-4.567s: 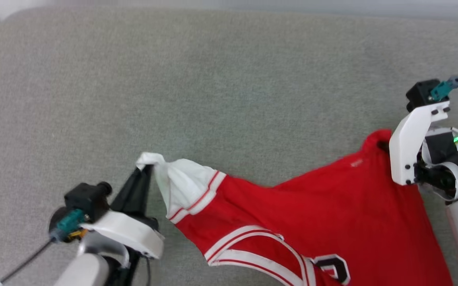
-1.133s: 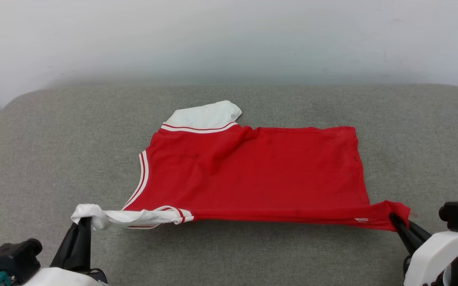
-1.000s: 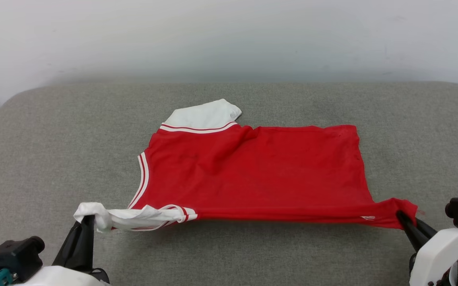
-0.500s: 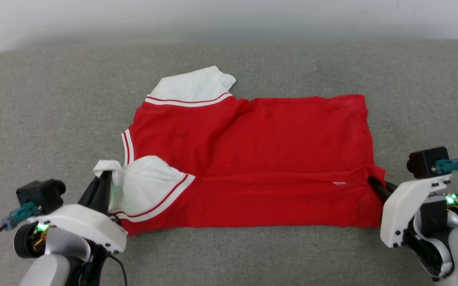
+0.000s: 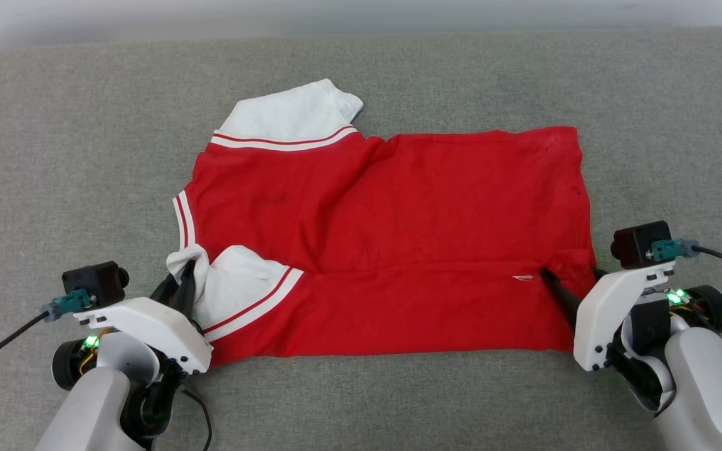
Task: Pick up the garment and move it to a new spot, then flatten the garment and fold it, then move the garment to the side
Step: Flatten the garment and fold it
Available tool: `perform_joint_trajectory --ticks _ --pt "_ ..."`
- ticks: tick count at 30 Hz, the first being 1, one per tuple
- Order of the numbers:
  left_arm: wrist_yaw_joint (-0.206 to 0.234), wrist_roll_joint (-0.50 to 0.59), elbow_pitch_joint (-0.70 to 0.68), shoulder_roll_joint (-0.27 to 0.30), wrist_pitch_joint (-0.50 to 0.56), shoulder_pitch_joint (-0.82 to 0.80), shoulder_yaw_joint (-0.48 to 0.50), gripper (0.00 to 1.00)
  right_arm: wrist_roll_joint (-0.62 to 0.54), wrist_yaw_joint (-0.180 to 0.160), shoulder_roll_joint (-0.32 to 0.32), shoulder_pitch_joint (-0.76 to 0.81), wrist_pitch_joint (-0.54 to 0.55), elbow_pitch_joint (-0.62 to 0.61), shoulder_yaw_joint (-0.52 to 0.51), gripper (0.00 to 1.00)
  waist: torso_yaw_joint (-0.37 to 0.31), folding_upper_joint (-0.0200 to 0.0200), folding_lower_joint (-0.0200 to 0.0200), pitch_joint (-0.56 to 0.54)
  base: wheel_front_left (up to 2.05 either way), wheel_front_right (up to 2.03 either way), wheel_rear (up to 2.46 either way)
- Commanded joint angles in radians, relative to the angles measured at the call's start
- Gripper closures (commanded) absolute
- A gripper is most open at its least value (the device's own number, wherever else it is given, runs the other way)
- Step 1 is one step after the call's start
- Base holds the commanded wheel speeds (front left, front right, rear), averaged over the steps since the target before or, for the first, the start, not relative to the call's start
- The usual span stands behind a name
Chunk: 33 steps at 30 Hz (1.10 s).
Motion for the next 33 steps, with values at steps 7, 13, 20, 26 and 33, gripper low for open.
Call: perform_joint_trajectory --ticks 7,13,20,26,33 --pt "-0.025 -0.016 0.043 0.019 -0.025 0.011 0.018 0.0 0.015 -0.001 -0.002 0.03 -0.248 0.022 0.02 0.0 -0.007 -0.0001 -0.0001 -0.057 0.0 0.0 0.0" --pt "-0.013 -0.018 -0.042 0.093 0.044 0.055 0.022 0.0 -0.019 -0.001 0.007 0.078 -0.442 -0.05 -0.028 0.0 -0.022 -0.0001 -0.0001 -0.115 0.0 0.0 0.0" --pt "0.02 -0.049 -0.204 0.224 0.269 0.111 0.016 0.0 -0.076 -0.001 0.052 0.152 -0.49 -0.209 -0.111 0.0 -0.044 -0.0001 -0.0001 -0.148 0.0 0.0 0.0" --pt "0.056 -0.118 -0.298 0.298 0.456 0.175 0.019 0.0 -0.118 -0.001 0.099 0.21 -0.465 -0.332 -0.144 0.0 -0.071 -0.0001 -0.0001 -0.129 0.0 0.0 0.0" --pt "0.089 -0.212 -0.303 0.307 0.585 0.265 0.016 0.0 -0.149 -0.001 0.149 0.24 -0.448 -0.434 -0.148 0.0 -0.11 -0.0001 -0.0001 -0.058 0.0 0.0 0.0"
